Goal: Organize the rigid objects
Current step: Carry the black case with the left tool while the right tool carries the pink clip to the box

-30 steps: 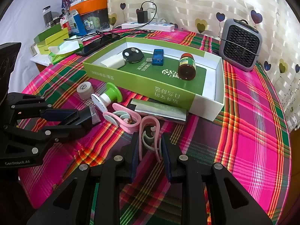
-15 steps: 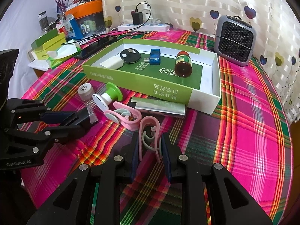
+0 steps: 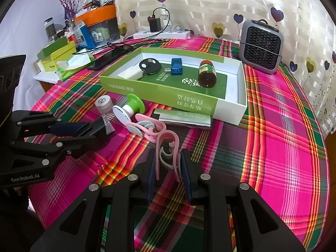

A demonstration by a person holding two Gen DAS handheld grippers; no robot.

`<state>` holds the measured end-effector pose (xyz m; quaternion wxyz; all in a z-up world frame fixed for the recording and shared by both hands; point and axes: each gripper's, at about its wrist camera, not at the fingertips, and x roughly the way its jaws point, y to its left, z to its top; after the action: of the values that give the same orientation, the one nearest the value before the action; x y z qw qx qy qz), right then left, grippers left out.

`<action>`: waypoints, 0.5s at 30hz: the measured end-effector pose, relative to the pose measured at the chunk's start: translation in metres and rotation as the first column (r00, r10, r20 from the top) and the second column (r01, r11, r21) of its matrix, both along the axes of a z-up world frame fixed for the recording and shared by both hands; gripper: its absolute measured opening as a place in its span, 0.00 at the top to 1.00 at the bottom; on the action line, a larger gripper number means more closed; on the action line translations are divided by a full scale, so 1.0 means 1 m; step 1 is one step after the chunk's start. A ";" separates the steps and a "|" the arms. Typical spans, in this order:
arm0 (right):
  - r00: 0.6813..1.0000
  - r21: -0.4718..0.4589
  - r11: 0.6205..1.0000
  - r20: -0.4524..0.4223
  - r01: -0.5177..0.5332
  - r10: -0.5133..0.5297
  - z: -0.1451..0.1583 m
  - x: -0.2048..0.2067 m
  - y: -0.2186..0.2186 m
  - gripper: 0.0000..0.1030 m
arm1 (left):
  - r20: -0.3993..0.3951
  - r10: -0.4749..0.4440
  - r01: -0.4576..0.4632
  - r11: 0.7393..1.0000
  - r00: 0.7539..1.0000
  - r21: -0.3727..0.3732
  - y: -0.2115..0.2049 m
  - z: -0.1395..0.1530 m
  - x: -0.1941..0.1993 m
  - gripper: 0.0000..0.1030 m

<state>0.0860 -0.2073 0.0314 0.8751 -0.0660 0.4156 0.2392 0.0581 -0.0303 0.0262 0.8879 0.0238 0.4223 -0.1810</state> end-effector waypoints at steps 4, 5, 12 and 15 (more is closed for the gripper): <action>1.000 0.006 1.000 0.008 0.006 -0.006 0.004 -0.002 -0.001 0.77 | 0.013 0.005 -0.005 1.000 1.000 0.001 0.000 0.004 -0.001 0.75; 1.000 0.007 1.000 0.011 0.008 -0.008 0.004 -0.003 -0.001 0.77 | 0.014 0.007 -0.007 1.000 1.000 -0.001 0.001 0.004 -0.001 0.75; 0.999 0.028 0.999 0.028 0.024 -0.025 0.014 -0.003 -0.003 0.77 | 0.033 0.011 -0.011 1.000 0.999 -0.001 0.001 0.013 0.001 0.75; 0.999 0.035 0.999 0.036 0.028 -0.030 0.019 -0.001 -0.004 0.77 | 0.044 0.014 -0.014 1.000 0.999 -0.007 0.002 0.019 0.003 0.75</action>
<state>0.0851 -0.2117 0.0500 0.8868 -0.0491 0.3964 0.2323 0.0612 -0.0287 0.0447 0.8983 0.0219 0.4022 -0.1755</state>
